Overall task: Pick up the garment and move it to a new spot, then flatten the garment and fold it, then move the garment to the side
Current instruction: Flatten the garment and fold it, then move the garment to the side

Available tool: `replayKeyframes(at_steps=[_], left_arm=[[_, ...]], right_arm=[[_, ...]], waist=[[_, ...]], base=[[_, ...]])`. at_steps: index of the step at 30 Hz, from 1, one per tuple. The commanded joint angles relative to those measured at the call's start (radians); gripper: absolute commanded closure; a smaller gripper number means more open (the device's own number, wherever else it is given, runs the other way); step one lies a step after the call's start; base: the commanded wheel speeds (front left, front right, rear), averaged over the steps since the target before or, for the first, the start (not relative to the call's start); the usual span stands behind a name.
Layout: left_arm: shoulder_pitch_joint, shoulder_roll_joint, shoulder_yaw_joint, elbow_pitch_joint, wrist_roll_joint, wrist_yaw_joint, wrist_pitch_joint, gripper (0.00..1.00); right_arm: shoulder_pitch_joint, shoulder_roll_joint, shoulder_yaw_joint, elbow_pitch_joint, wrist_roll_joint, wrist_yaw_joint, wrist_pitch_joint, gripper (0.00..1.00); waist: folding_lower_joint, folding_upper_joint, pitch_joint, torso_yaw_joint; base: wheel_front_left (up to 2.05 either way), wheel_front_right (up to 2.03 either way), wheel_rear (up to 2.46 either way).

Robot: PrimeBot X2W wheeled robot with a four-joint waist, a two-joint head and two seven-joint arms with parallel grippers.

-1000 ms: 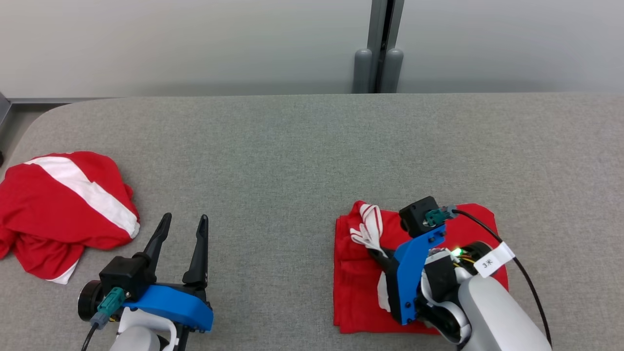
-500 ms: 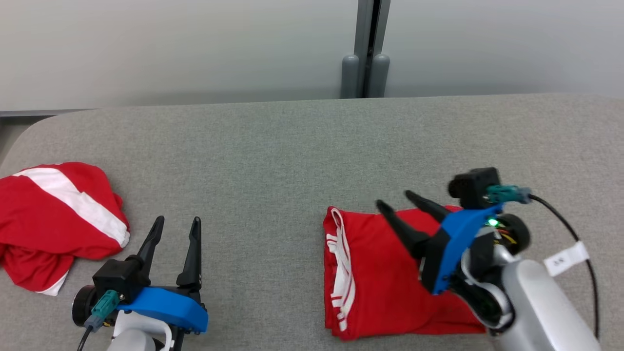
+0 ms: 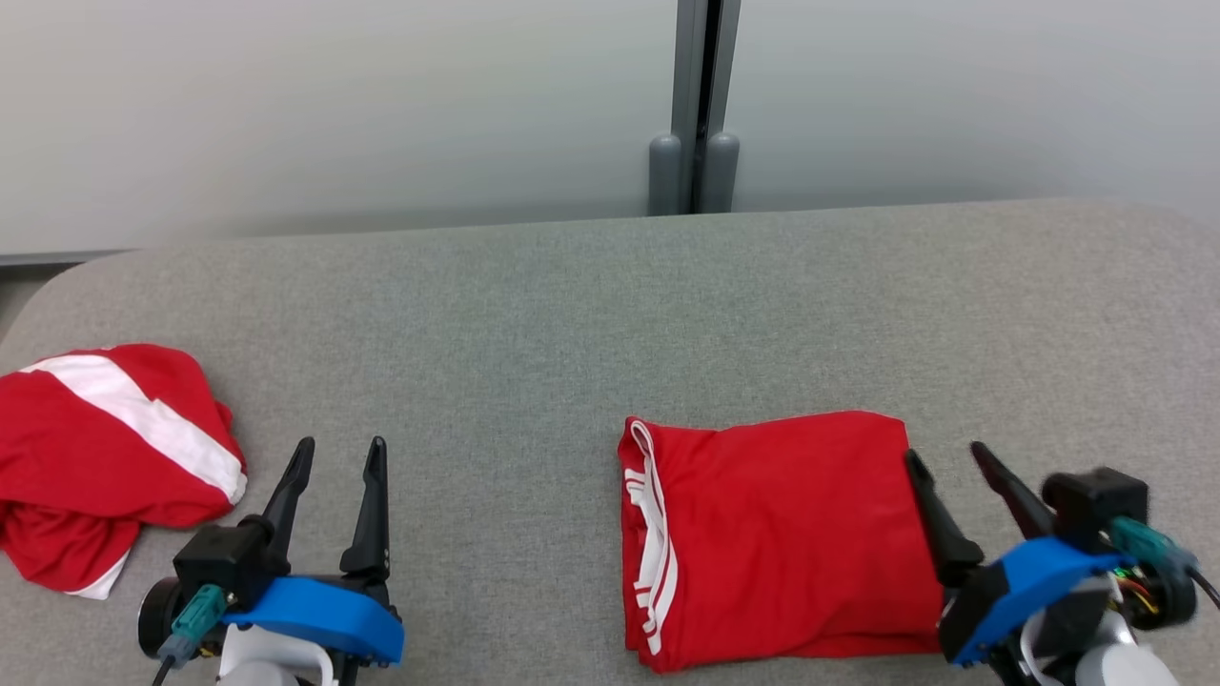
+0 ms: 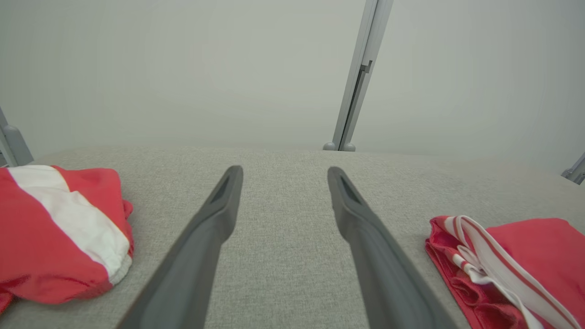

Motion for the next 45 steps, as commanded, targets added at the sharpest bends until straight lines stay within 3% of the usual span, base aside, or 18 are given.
replayKeyframes(at_steps=[1,5,9,33,39,45], left_arm=[[0.02,-0.005,0.011,-0.008,0.006,0.002,-0.004,0.0],[0.066,-0.019,0.036,-0.021,0.013,0.008,-0.004,0.0],[0.118,-0.03,0.062,-0.036,0.025,0.009,-0.004,0.0],[0.165,-0.065,0.151,-0.05,0.075,-0.016,-0.004,0.0],[0.129,-0.055,0.142,-0.05,0.09,-0.026,-0.004,0.0],[0.072,-0.048,0.128,-0.054,0.099,-0.033,-0.004,0.0]], right_arm=[[0.041,0.014,-0.031,-0.006,-0.016,0.0,-0.068,0.0],[0.086,0.031,-0.068,-0.019,-0.03,0.0,-0.189,0.0],[0.118,0.024,-0.074,-0.008,-0.028,0.0,-0.235,0.0],[0.091,0.009,-0.069,0.021,0.013,0.0,-0.211,0.0],[0.048,0.018,-0.057,0.025,0.038,0.0,-0.103,0.0],[-0.034,0.023,-0.078,0.073,0.017,0.001,0.161,0.0]], waist=[[-0.0001,0.0,-0.018,-0.006],[-0.0001,0.0,-0.049,-0.021],[-0.0001,0.0,-0.071,-0.035],[-0.0001,0.0,-0.082,-0.042],[-0.0001,0.0,-0.053,-0.039],[-0.0001,0.0,0.014,-0.018]], base=[[0.0,0.0,0.0],[0.0,0.0,0.0],[0.0,0.0,0.0],[0.0,0.0,0.0],[0.0,0.0,0.0],[0.0,0.0,0.0]])
